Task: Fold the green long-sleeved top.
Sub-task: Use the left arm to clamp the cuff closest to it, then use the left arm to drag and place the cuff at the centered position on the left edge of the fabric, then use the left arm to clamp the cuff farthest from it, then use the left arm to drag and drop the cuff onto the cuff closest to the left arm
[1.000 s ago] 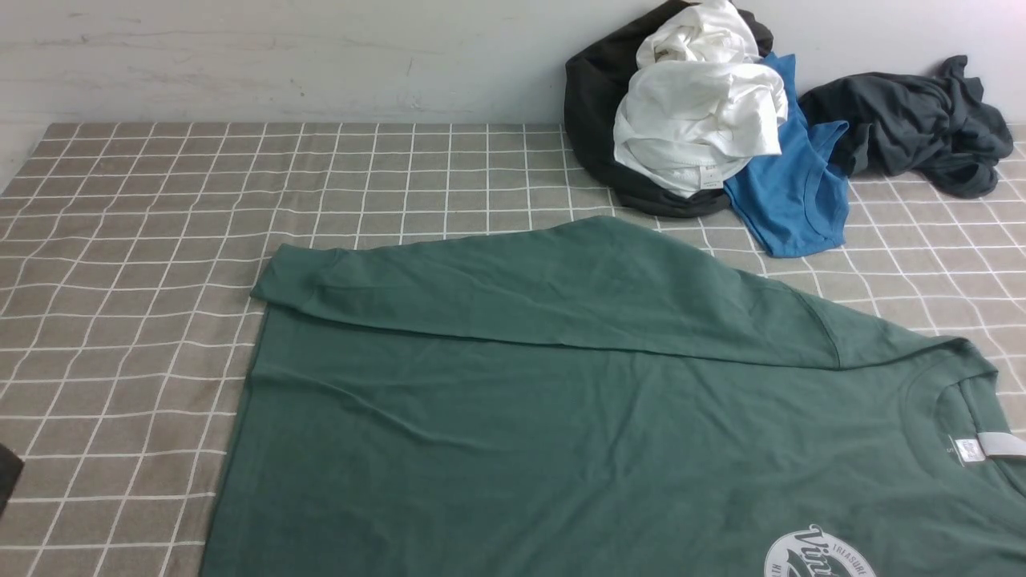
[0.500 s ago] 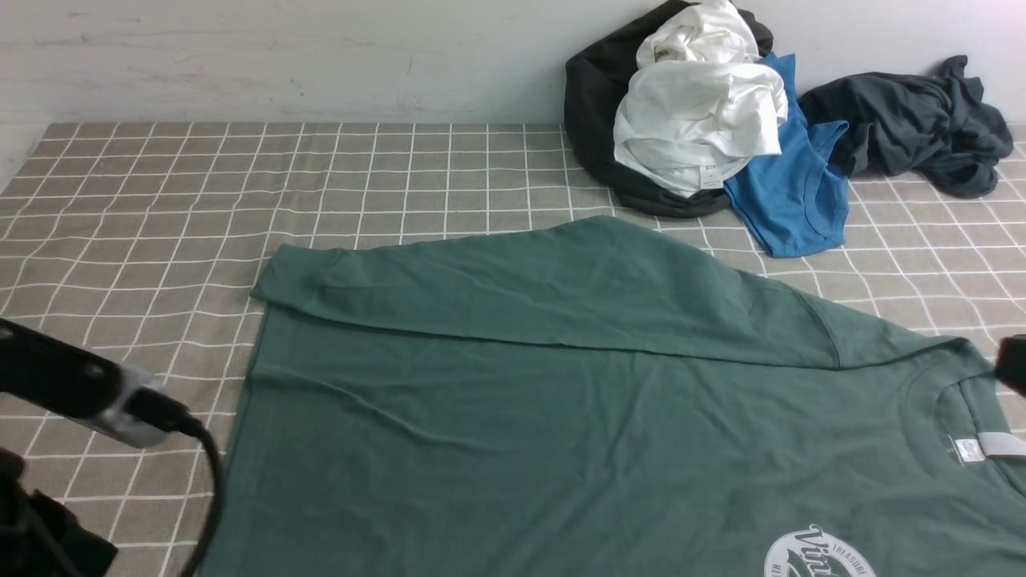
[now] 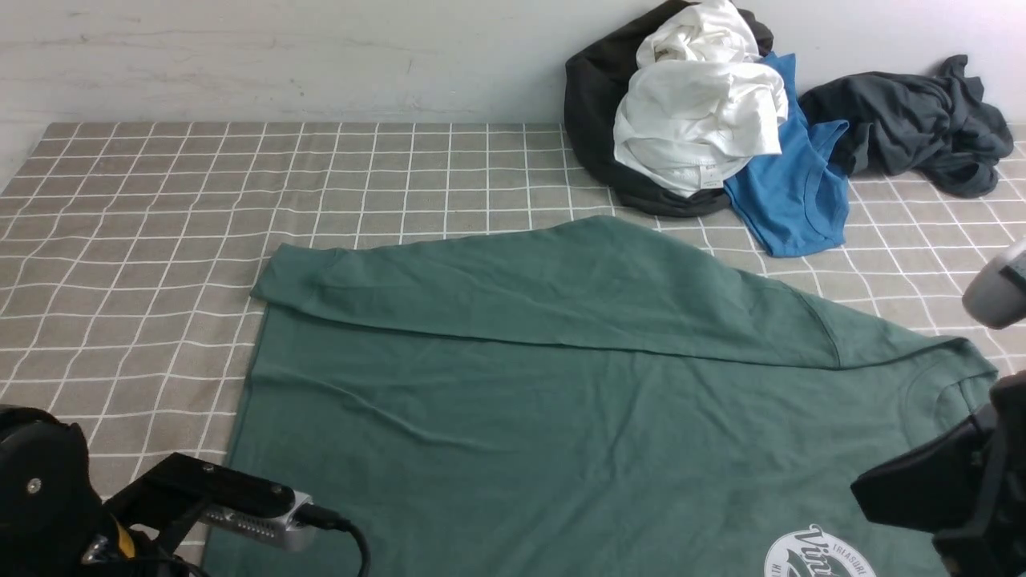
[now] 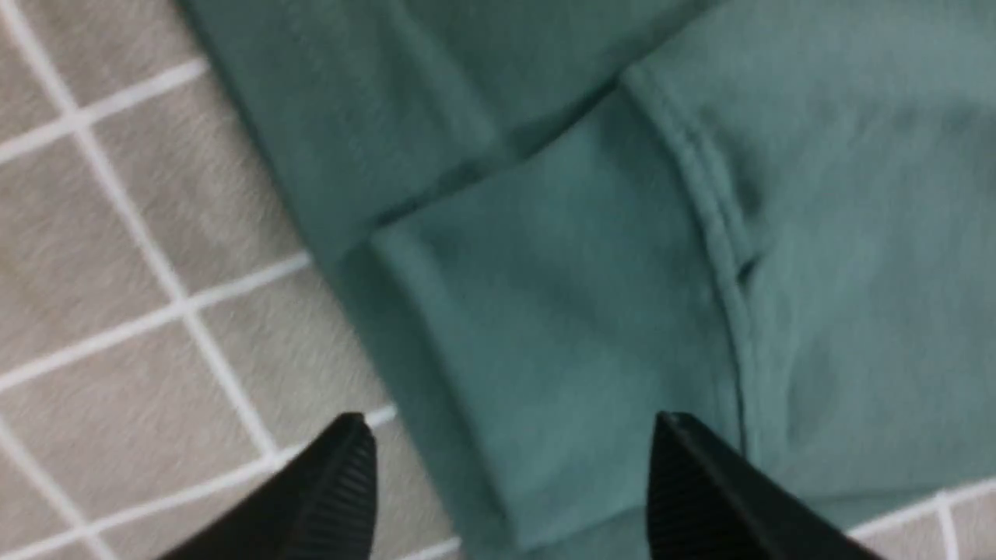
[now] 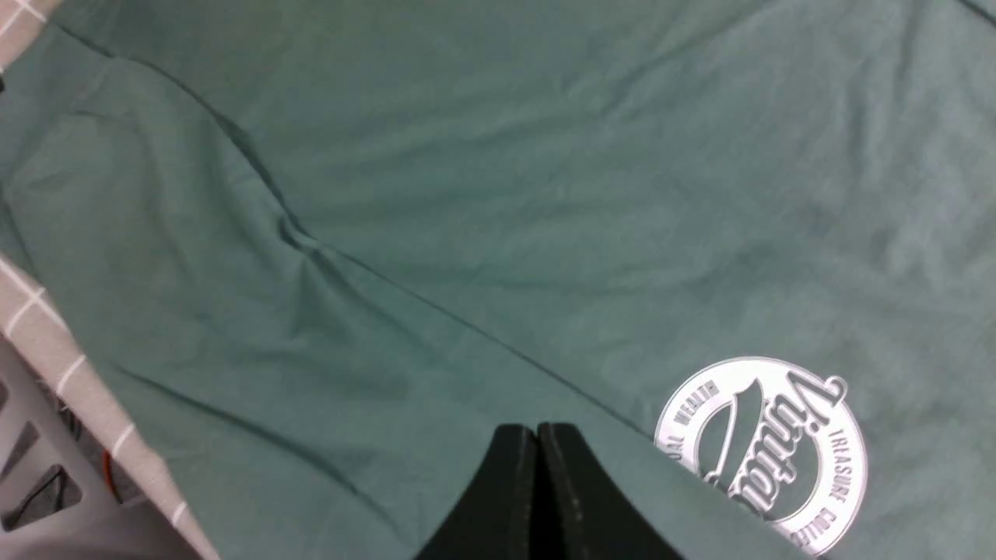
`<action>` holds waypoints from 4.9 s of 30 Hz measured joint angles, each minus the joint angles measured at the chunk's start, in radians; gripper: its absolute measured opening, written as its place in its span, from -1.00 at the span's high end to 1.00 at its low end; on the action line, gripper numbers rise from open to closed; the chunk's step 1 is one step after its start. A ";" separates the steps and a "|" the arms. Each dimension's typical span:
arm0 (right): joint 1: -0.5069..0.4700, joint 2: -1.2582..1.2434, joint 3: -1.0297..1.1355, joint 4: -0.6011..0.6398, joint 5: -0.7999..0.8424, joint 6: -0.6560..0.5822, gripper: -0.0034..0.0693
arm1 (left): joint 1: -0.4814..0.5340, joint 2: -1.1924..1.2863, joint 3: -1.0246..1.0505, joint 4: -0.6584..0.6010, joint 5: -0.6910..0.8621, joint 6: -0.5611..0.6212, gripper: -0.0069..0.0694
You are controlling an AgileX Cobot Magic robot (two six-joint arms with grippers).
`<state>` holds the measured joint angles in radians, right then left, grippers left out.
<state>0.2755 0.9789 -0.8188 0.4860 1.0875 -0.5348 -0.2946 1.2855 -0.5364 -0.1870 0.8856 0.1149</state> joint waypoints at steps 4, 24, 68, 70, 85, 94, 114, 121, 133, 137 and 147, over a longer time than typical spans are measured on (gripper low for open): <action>0.000 0.000 0.007 -0.006 -0.029 0.000 0.94 | 0.000 0.039 0.000 -0.016 -0.067 0.000 -0.43; 0.000 0.001 0.008 -0.006 -0.034 0.000 0.94 | 0.000 0.170 0.000 -0.011 -0.103 0.002 -0.05; 0.000 0.001 0.008 -0.040 -0.055 0.000 0.94 | -0.001 0.521 -0.716 0.246 0.087 0.007 0.78; 0.000 0.001 0.008 -0.052 -0.054 0.000 0.94 | -0.001 0.549 -0.746 0.254 0.084 0.001 0.78; 0.000 0.005 0.002 -0.093 -0.052 0.034 0.94 | 0.012 0.612 -0.851 0.296 0.134 -0.075 -0.13; 0.000 0.132 -0.124 -0.359 -0.050 0.307 0.94 | 0.174 0.636 -1.071 0.233 0.069 -0.083 -0.54; 0.000 0.244 -0.126 -0.399 -0.004 0.366 0.94 | 0.306 0.954 -1.193 0.056 -0.130 -0.077 -0.54; 0.000 0.244 -0.126 -0.399 -0.004 0.366 0.94 | 0.306 0.968 -1.198 0.034 -0.146 -0.072 -0.42; 0.000 0.244 -0.126 -0.399 -0.004 0.366 0.94 | 0.306 0.957 -1.198 -0.031 -0.124 0.010 0.75; 0.000 0.244 -0.126 -0.399 -0.010 0.366 0.94 | 0.306 0.897 -1.198 -0.032 -0.064 0.015 0.76; 0.000 0.240 -0.126 -0.397 -0.013 0.366 0.94 | 0.306 0.655 -1.097 -0.058 0.194 0.000 0.77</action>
<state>0.2755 1.2190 -0.9450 0.0885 1.0746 -0.1689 0.0112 1.9406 -1.6329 -0.2454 1.0794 0.1149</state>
